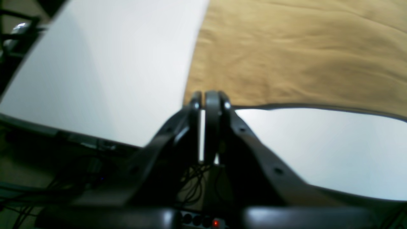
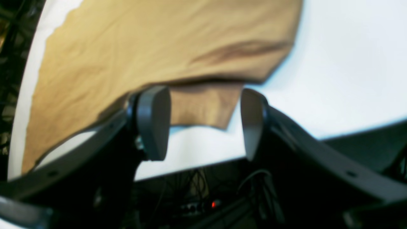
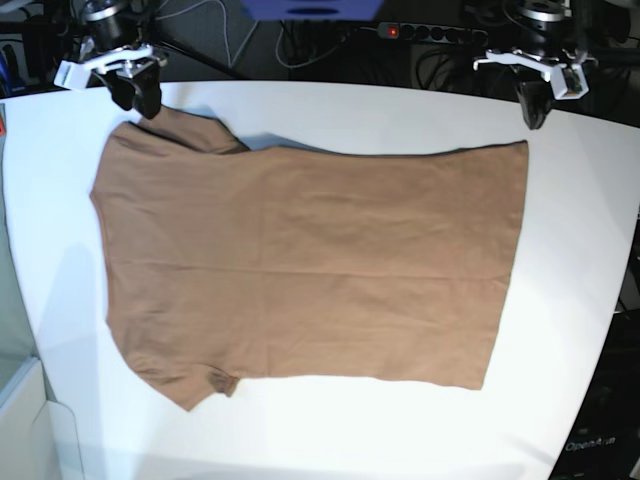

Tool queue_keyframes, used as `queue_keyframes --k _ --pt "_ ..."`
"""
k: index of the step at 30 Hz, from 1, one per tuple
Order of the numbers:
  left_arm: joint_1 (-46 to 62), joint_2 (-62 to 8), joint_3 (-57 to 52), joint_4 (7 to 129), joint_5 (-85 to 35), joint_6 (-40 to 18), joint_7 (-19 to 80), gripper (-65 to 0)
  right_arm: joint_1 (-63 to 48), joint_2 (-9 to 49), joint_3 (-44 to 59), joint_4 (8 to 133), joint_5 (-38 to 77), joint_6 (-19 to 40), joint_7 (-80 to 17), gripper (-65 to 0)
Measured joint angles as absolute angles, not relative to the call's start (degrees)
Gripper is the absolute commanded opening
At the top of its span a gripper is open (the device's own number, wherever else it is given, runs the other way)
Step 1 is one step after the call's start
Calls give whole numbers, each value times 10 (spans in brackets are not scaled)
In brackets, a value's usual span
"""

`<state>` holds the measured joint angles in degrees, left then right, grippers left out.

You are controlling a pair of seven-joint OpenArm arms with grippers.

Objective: Fold the T-shirt properly
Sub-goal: 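Position the right gripper at the shoulder corner and close on it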

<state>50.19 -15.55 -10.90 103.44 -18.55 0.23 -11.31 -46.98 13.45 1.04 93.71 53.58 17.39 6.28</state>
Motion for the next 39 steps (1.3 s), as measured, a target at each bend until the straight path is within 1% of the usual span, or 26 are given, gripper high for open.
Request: queue_keyframes --k 13,19,27,35,39 --pt "502 -156 -108 1034 -185 0 -113 -638 -465 135 -17 926 536 176 61 -302" --pt "502 -156 -108 1034 -185 0 -113 -638 -444 134 -27 904 536 178 62 -302" --pt "502 -156 -108 1034 -185 0 -113 -638 -430 136 -54 886 540 180 79 -302" --pt "502 -156 -108 1034 -185 0 -113 -638 -430 137 -53 889 540 180 79 -302" --pt "502 -156 -108 1034 -185 0 -113 -638 -434 150 -39 891 540 179 75 -302"
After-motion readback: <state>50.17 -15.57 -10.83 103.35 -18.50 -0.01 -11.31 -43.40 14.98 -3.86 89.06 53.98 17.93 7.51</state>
